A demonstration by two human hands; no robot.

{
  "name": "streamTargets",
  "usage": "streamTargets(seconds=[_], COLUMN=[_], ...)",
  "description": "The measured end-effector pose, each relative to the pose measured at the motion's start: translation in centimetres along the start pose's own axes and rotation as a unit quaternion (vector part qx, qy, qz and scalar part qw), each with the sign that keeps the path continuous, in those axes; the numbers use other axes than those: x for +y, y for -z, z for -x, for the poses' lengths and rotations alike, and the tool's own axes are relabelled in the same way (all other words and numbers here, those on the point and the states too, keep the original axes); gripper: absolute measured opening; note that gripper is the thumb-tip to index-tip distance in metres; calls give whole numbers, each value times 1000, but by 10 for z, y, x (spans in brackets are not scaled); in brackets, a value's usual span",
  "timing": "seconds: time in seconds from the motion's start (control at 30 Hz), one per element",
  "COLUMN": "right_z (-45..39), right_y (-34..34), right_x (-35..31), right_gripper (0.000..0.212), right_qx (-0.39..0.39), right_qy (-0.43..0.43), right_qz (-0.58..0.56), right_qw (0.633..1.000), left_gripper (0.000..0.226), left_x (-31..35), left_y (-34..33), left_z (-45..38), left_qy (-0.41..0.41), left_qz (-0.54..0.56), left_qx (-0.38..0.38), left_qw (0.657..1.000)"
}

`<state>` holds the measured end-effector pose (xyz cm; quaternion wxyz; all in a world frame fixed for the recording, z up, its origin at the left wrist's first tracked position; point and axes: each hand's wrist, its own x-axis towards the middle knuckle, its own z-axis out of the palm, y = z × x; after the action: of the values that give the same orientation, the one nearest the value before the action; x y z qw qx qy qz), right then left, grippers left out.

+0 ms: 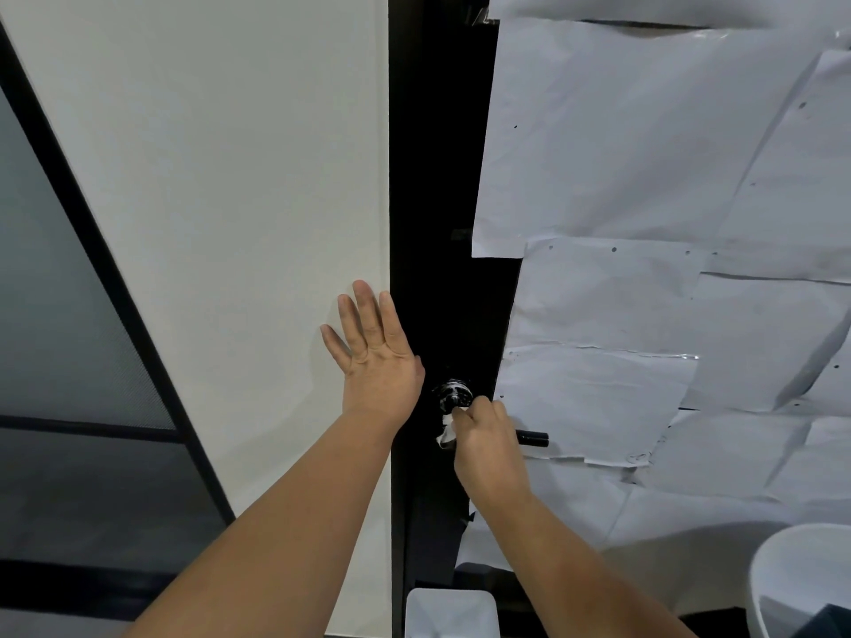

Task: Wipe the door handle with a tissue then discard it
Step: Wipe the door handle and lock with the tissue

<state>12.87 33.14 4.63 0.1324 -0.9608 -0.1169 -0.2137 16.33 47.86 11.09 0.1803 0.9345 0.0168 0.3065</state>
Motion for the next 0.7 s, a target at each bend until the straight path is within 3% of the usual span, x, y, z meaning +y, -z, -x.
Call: streamTargets(seconds=[0.1,0.2,0.4,0.6,0.7], right_z=[6,1,6,6,4], right_y=[2,6,3,7,5], right_x=[16,11,-5,23,5], right_gripper=[49,39,35,37,37], right_qx=[3,0,-2,5,11], right_qy=[13,-6,82,-36,-13], right_qz=[2,4,27,20,3], right_qw=[1000,1000,996,999,1000], left_gripper=[109,109,109,108,110], left_x=[0,0,-2,-1,-1], left_y=[-1,-1,-2,-3,-3], left_z=[0,0,0,0,0], left_qy=[-4,-7,-7,-8,-6], left_qz=[3,5,5,9,8], left_qx=[1,2,5,7,8], left_qw=[1000,1000,1000,1000,1000])
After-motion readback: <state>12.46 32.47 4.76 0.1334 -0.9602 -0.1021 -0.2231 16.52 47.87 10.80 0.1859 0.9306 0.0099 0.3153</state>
